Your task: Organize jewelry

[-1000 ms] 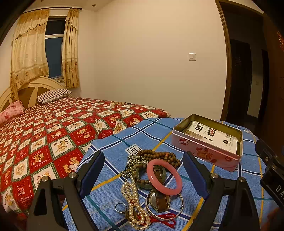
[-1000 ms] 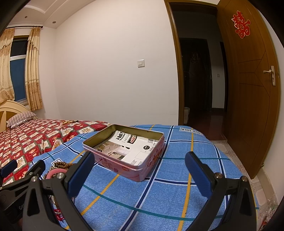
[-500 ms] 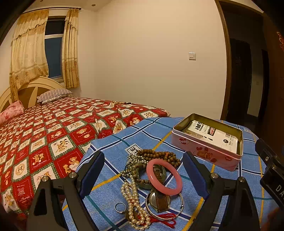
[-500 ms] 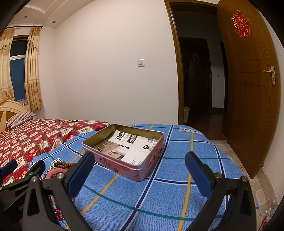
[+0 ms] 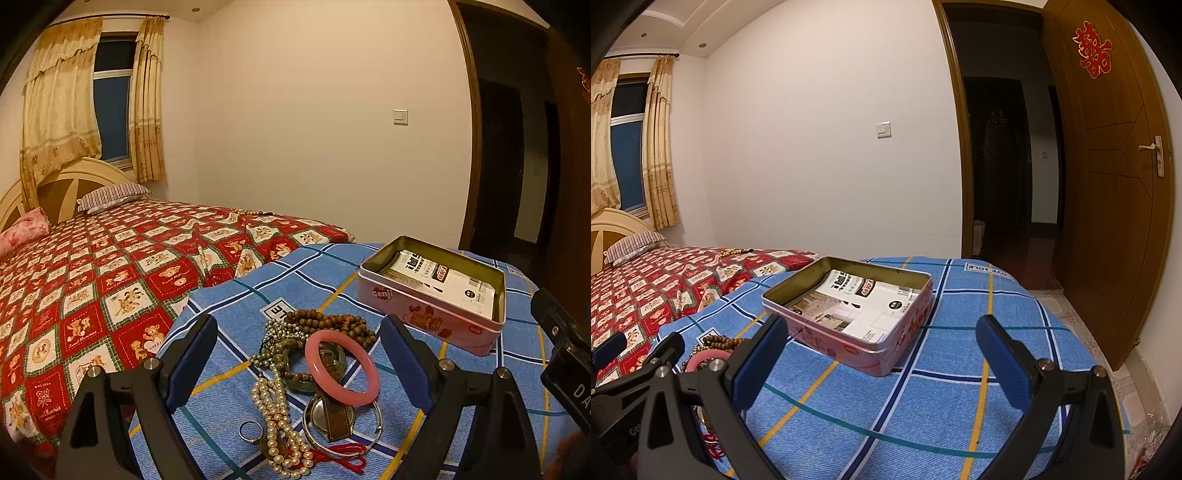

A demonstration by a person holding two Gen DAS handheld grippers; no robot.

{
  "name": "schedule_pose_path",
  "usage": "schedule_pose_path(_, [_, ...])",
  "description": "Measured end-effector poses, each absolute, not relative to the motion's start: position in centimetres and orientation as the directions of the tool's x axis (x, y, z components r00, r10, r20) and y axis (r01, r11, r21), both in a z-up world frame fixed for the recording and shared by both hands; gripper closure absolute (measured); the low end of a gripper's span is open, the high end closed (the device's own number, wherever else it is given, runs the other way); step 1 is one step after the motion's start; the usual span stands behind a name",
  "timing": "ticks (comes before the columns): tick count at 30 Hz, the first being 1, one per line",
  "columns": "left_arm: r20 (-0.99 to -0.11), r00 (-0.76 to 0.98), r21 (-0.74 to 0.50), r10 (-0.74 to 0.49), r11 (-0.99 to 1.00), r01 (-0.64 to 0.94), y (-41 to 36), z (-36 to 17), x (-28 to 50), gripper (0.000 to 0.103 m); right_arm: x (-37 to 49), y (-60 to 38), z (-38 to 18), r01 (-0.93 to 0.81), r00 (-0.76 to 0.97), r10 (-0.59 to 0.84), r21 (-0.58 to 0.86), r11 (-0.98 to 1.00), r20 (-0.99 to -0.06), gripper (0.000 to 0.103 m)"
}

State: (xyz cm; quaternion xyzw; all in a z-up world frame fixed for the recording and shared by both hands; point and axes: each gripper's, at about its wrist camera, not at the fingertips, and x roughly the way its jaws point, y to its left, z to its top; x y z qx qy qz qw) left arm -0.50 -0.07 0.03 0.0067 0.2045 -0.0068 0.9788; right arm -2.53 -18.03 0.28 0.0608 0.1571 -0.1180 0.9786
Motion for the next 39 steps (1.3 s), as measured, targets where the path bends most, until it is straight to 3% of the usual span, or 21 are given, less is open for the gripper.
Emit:
schedule_pose_path(8, [-0.416, 0.906, -0.064, -0.079, 0.996, 0.057, 1.8, -0.2, -0.8, 0.013, -2.0, -18.7, 0.0, 0.229, 0.922, -0.188, 0.085, 0.97, -0.339, 0.0])
schedule_pose_path(14, [-0.449, 0.893, 0.014, -0.03, 0.999, 0.041, 5.8, -0.5, -1.3, 0.013, -1.0, -18.6, -0.7, 0.194, 0.901, -0.128, 0.121, 0.973, -0.414, 0.0])
schedule_pose_path(17, [-0.47, 0.882, 0.028, -0.006, 0.999, 0.022, 8.0, -0.7, -1.0, 0.013, -0.3, -18.7, -1.1, 0.12, 0.888, -0.03, 0.169, 0.978, -0.459, 0.0])
schedule_pose_path(25, [-0.522, 0.853, -0.013, -0.002, 1.0, -0.005, 10.3, -1.6, 0.3, 0.013, 3.0, -14.2, -2.8, -0.205, 0.713, 0.386, 0.353, 0.913, -0.585, 0.038])
schedule_pose_path(32, [-0.535, 0.845, 0.017, -0.018, 0.999, 0.032, 9.8, -1.7, 0.5, 0.013, 5.4, -7.4, -3.5, -0.398, 0.608, 0.457, 0.249, 0.883, -0.649, 0.046])
schedule_pose_path(33, [-0.538, 0.843, 0.015, -0.023, 0.999, 0.036, 9.8, -1.7, 0.6, 0.013, 5.9, -6.8, -3.9, -0.412, 0.591, 0.462, 0.245, 0.878, -0.661, 0.049])
schedule_pose_path(36, [-0.542, 0.84, 0.002, -0.036, 0.999, 0.043, 9.8, -1.6, 0.7, 0.013, 6.8, -6.4, -5.0, -0.426, 0.546, 0.466, 0.249, 0.87, -0.696, 0.074])
schedule_pose_path(39, [-0.541, 0.84, -0.01, -0.046, 0.999, 0.049, 9.7, -1.4, 0.9, 0.013, 6.9, -7.7, -5.1, -0.415, 0.547, 0.483, 0.28, 0.866, -0.683, 0.082])
